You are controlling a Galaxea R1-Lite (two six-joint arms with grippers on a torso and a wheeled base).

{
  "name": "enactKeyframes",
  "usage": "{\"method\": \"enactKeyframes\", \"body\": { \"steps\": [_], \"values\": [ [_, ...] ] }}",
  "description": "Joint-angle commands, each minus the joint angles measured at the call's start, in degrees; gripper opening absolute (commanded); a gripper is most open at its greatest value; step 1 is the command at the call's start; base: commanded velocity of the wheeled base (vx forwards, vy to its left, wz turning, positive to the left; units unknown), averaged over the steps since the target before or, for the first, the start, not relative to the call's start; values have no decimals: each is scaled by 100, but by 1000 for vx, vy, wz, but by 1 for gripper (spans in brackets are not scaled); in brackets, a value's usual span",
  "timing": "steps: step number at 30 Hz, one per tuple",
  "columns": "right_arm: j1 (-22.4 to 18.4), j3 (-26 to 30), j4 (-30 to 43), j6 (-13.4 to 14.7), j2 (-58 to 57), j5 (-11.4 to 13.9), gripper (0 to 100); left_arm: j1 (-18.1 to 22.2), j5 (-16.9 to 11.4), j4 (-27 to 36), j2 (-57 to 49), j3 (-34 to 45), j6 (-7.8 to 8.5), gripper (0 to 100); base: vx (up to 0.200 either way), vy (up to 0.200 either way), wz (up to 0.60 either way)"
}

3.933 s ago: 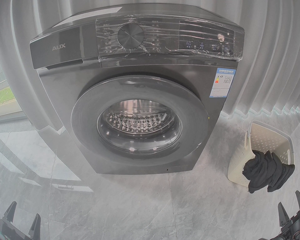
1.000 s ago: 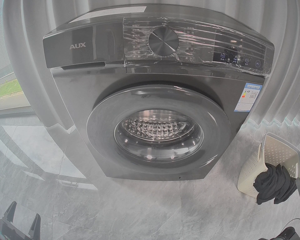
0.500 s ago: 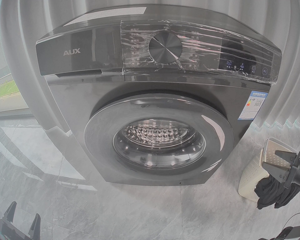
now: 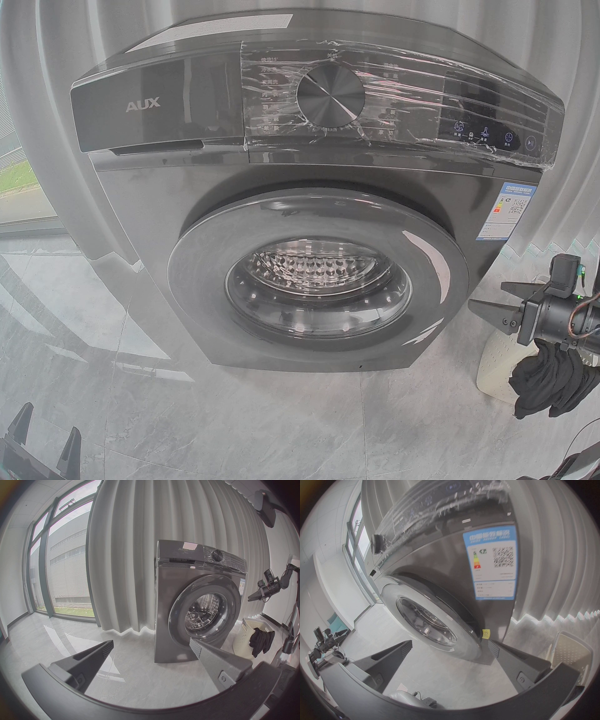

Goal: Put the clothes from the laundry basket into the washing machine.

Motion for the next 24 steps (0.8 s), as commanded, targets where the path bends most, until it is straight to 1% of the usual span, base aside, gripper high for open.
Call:
{"method": "enactKeyframes", "body": {
  "steps": [1,2,4,13,17,24],
  "values": [
    [191,-191,-91,109,539,-1,100,2,1,-1,-84,101,-2,100,0,0,0],
    [261,-279,-91,214,627,-10,100,2,1,-1,-84,101,-2,100,0,0,0],
    [297,-367,-109,258,776,-1,100,2,1,-1,-84,101,-2,100,0,0,0],
    [314,-552,-575,240,1189,-10,100,2,1,-1,-84,101,-2,100,0,0,0],
    [490,-552,-636,249,1277,-18,100,2,1,-1,-84,101,-2,100,0,0,0],
    [622,-525,-663,258,1242,17,100,2,1,-1,-84,101,-2,100,0,0,0]
  ]
}}
